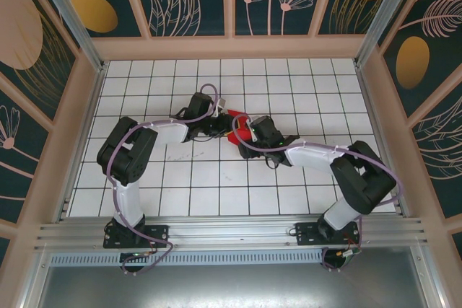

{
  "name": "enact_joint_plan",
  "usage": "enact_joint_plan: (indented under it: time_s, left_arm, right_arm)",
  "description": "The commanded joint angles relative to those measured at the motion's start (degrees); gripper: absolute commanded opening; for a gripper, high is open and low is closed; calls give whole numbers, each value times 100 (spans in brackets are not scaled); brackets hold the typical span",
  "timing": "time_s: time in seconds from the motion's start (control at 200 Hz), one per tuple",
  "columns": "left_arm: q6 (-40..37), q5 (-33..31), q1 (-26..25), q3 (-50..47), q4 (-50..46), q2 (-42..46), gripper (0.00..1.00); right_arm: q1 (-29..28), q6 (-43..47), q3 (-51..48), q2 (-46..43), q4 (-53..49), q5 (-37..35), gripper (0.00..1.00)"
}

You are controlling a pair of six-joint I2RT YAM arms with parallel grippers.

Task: Fold a paper plane with a square sheet of paper (fold left side to right side)
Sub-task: Fourth fold the wing at the center of the table.

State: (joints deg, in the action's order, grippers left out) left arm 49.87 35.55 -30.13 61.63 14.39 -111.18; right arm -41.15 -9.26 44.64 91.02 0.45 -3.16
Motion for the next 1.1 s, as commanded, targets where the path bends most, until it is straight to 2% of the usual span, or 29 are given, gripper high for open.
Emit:
enact_joint_plan:
  time_s: [0.0, 0.365, 0.691, 0.841, 0.956, 1.096]
  left_arm:
    - [92, 53, -41, 157, 110, 61, 31]
    - [0, -55, -42, 190, -48, 129, 33]
    - [-155, -272, -11, 132, -268, 339, 40]
    - [-208, -315, 87, 29, -319, 548, 47]
    - [-288, -397, 275, -158, -375, 837, 58]
    - [-384, -548, 575, -481, -414, 1264, 64]
  right_arm:
    - [-85, 66, 173, 196, 250, -206, 65]
    - [-86, 69, 269, 513, 327, -456, 53]
    - [-87, 99, 301, 585, 298, -460, 29]
    - [-69, 104, 309, 625, 303, -329, 18]
    - [-51, 96, 350, 661, 290, -142, 13]
    - [78, -5, 364, 680, 321, 342, 9]
